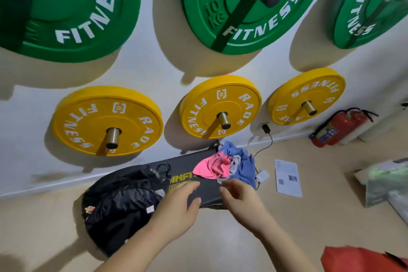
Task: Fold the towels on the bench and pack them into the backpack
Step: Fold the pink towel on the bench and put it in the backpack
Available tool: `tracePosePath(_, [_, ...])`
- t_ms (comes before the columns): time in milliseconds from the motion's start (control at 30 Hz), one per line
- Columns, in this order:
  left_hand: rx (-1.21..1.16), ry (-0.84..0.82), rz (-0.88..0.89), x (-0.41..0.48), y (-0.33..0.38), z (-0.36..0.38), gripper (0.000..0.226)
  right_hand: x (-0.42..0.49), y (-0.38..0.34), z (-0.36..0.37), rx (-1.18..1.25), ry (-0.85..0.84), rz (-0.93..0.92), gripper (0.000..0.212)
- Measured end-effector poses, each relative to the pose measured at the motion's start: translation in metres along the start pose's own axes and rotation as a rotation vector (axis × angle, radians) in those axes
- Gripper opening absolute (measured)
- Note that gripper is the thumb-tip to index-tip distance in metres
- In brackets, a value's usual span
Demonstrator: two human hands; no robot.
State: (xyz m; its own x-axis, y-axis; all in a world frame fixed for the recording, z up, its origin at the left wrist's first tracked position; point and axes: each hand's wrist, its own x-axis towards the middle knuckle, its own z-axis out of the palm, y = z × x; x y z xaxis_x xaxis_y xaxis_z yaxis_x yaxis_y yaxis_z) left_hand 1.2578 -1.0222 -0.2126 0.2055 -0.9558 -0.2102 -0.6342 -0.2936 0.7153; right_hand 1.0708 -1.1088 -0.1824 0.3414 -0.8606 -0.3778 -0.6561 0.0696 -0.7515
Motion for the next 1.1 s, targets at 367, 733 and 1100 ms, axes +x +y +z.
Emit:
tracePosePath(367, [-0.157,-0.02,-0.168,0.165,-0.047,0.129,0.049,0.216,0.133,-0.02,-0.079,-0.08,0.029,0.023])
tracePosePath(733, [-0.274,0.209,-0.005,0.294,-0.276,0.288,0.04,0.439,0.353,0.16,-0.057,0.289,-0.084,0.033])
tracePosePath(1100, [-0.119,0.159,0.184,0.277,-0.33,0.313,0.042,0.501,0.404,0.203,0.298,0.562,0.086,0.02])
